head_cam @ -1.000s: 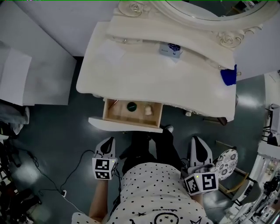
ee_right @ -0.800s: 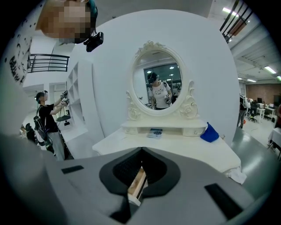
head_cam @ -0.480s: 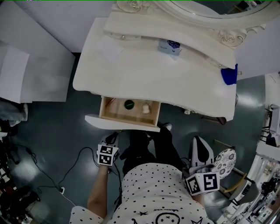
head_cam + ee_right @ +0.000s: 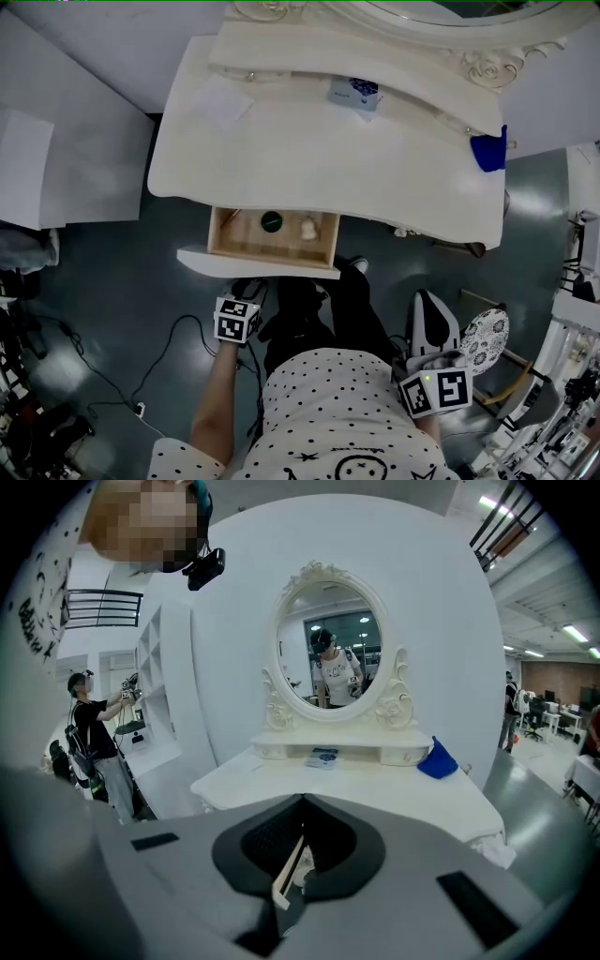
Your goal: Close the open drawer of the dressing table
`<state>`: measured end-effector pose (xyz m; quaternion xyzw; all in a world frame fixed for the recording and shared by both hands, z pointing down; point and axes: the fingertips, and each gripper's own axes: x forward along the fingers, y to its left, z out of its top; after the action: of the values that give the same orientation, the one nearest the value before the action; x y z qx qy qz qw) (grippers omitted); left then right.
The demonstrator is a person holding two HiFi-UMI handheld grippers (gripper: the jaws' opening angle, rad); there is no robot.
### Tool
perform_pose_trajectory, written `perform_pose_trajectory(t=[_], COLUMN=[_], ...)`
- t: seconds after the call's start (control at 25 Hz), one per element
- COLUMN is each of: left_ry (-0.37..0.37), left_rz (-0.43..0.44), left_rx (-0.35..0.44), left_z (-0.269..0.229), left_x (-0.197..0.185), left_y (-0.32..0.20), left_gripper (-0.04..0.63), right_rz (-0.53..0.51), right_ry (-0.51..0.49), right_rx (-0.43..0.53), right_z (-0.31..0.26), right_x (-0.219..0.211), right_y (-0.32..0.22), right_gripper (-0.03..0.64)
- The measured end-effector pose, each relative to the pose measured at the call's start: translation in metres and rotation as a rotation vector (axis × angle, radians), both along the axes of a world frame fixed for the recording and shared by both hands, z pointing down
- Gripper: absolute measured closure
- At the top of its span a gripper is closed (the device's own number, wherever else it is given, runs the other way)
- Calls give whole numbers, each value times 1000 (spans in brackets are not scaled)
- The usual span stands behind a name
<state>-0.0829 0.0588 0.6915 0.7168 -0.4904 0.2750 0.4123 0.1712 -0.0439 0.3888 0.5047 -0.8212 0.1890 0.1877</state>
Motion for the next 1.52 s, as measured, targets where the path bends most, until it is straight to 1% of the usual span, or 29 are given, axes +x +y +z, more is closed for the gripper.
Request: perform_pose_trajectory(t=[0.16, 0.24, 0.32, 0.52, 0.96, 1.2, 1.52], left_ry=[3, 6, 5, -15, -3, 8, 4], left_rz=[-30, -49, -57, -47, -43, -41, -33], left_rx=[-23, -25, -20, -17, 4, 3, 17], left_z=[7, 7, 7, 8, 7, 7, 7], left_x=[0, 0, -1, -2, -3, -4, -6], left_y=[0, -2, -3, -4, -23, -36, -52], left_gripper=[445, 462, 463, 463, 465, 465, 465], right_rz=[16, 20, 23, 25, 47, 73, 107], right_ry=[0, -1, -2, -1, 13, 23, 30], right_rx=[-2, -2, -4, -2, 2, 8, 19], right_z=[0, 0, 1, 1, 0, -2, -5], right_x=[3, 3, 4, 3, 4, 7, 11], right_y=[1, 1, 2, 3, 0, 0, -1], right_gripper=[609, 609, 609, 609, 609, 609, 609])
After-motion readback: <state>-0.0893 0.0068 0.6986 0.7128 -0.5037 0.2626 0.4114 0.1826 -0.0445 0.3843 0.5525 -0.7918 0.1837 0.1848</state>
